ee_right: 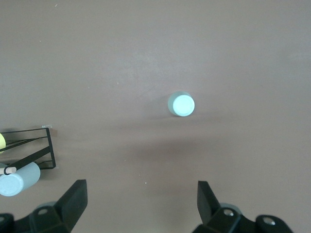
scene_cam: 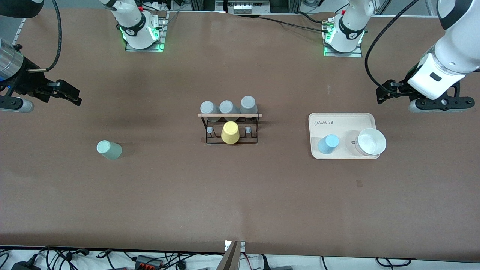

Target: Hang scattered cups on rack with three cups

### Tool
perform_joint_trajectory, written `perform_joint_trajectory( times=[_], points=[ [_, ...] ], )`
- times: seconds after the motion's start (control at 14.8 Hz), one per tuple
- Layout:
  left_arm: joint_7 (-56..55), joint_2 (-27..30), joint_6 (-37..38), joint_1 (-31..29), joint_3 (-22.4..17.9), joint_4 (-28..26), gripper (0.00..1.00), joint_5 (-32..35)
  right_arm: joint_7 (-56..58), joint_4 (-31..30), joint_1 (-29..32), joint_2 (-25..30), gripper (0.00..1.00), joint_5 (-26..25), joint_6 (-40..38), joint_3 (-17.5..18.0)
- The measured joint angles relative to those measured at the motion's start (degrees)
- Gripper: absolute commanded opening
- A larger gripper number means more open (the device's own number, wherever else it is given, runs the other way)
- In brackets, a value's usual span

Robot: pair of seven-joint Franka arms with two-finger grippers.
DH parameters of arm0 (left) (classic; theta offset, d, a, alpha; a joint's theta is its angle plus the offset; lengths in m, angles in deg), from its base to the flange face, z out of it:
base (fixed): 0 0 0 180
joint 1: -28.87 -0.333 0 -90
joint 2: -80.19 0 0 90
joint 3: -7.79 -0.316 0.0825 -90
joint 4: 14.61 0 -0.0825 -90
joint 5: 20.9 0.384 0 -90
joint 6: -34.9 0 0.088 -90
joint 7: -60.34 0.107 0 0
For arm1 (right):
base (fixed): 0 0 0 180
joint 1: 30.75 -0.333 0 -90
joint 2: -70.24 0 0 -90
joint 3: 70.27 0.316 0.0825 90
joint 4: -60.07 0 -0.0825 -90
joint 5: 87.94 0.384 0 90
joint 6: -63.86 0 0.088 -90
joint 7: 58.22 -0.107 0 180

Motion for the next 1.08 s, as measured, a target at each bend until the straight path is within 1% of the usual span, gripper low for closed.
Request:
perform_joint_trajectory(
  times=[0.47,0.67,0.88,1.08],
  points=[
    [-0.02,-0.10,0.08,0.02,0.11,-0.05,1.00,-0.23,-0.01,0.00,0.00,0.01,1.00,0.02,0.06,0.00],
    [0.02,-2.21,-0.05,0.13,0.23,-0.22,1.00,-0.58,-0.01,0.00,0.00,0.01,1.00,0.02,0.06,0.00],
    [0.05,-8.56,-1.95,0.93,0.37,0.69,1.00,-0.58,-0.01,-0.02,-0.02,0.02,1.00,0.02,0.06,0.01],
    [0.06,-19.24,-10.16,1.82,0.39,1.45,1.00,-0.57,-0.01,-0.09,-0.02,0.02,1.00,0.02,0.06,0.01]
  ],
)
